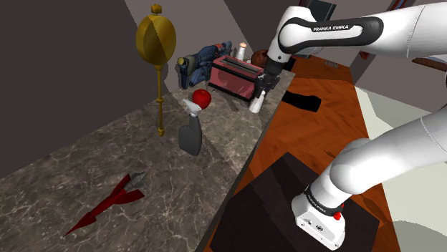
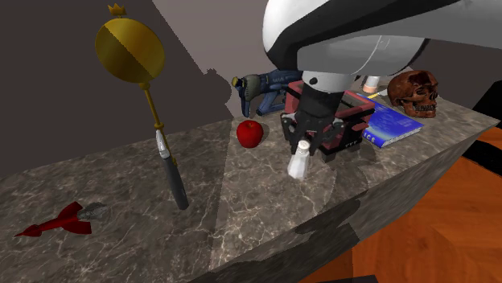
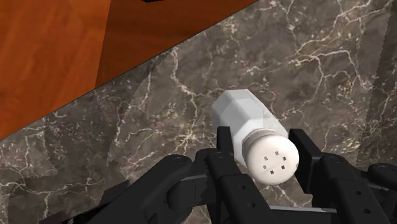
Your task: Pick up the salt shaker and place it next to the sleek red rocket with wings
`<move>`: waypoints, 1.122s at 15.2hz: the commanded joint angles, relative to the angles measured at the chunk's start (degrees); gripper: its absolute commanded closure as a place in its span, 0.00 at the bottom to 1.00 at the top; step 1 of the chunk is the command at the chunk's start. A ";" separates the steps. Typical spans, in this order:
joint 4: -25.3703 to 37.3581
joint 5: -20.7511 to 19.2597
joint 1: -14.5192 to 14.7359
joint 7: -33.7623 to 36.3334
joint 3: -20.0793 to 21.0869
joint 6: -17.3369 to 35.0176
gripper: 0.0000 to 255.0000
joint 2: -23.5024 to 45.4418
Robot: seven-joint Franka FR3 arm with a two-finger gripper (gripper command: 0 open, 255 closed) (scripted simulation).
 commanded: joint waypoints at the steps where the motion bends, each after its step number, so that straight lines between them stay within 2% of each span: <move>1: 1.36 -0.06 -0.04 0.01 -0.04 -1.56 1.00 -0.17; 9: 6.47 -0.13 -0.01 0.39 0.07 -7.13 1.00 -0.65; 17: 2.62 3.07 4.17 11.33 8.26 -6.82 1.00 -4.93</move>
